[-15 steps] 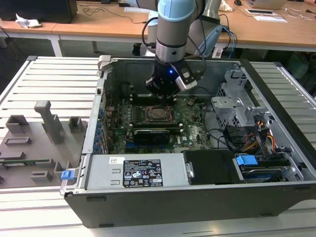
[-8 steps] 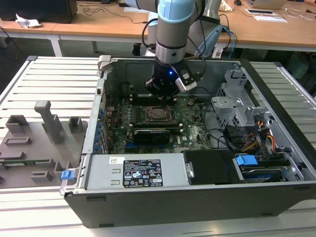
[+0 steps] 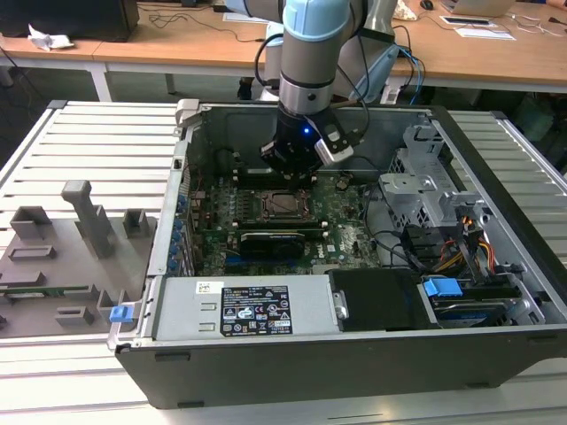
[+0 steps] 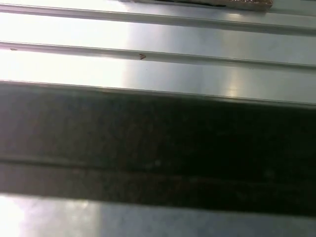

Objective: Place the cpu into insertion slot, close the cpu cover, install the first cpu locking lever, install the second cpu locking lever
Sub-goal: 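Install the first cpu locking lever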

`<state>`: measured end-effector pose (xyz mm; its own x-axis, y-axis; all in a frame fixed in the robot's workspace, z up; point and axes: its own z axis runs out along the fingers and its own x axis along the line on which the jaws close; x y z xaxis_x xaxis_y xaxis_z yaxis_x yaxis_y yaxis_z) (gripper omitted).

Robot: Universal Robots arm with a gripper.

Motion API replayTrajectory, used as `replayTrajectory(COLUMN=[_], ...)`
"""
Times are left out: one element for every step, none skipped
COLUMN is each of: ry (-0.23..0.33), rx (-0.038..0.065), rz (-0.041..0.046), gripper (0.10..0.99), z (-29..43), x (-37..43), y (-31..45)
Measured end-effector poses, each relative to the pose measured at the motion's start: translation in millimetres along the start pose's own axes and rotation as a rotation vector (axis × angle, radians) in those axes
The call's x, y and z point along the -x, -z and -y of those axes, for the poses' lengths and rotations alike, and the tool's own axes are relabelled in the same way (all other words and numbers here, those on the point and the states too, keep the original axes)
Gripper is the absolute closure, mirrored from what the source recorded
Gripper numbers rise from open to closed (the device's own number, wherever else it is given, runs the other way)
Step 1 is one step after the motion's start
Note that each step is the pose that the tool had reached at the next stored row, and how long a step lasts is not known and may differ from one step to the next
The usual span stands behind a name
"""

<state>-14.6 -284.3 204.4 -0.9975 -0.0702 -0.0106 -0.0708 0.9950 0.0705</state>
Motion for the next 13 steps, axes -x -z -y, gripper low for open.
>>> replayTrajectory(ry=[0.000,0.000,0.000,0.000,0.000,0.000,0.000,0.000,0.000,0.000,0.000,0.000,0.000], rx=[-0.001,-0.001,-0.002,-0.002,-0.001,-0.001,-0.001,-0.002,-0.002,-0.002,-0.002,-0.002,-0.002], rz=[0.0000,0.0000,-0.0001,0.0000,0.0005,0.0005,0.0003,0.0000,0.0000,0.0002,0.0001,-0.0001,0.0001], gripper=[0.980,0.980,0.980,0.980,0.980,0.980,0.980,0.980,0.980,0.980,0.980,0.980,0.980], z=[0.0,0.0,0.1,0.1,0.0,-0.1,0.0,0.2,0.1,-0.3,-0.6,-0.7,-0.7], x=[0.0,0.0,0.0,0.0,0.1,0.1,0.0,0.0,0.0,0.1,0.1,0.1,0.2], y=[-0.2,-0.4,-0.8,-1.1,-1.6,-2.2,-2.2,-2.4,-1.7,3.5,7.3,8.7,8.7])
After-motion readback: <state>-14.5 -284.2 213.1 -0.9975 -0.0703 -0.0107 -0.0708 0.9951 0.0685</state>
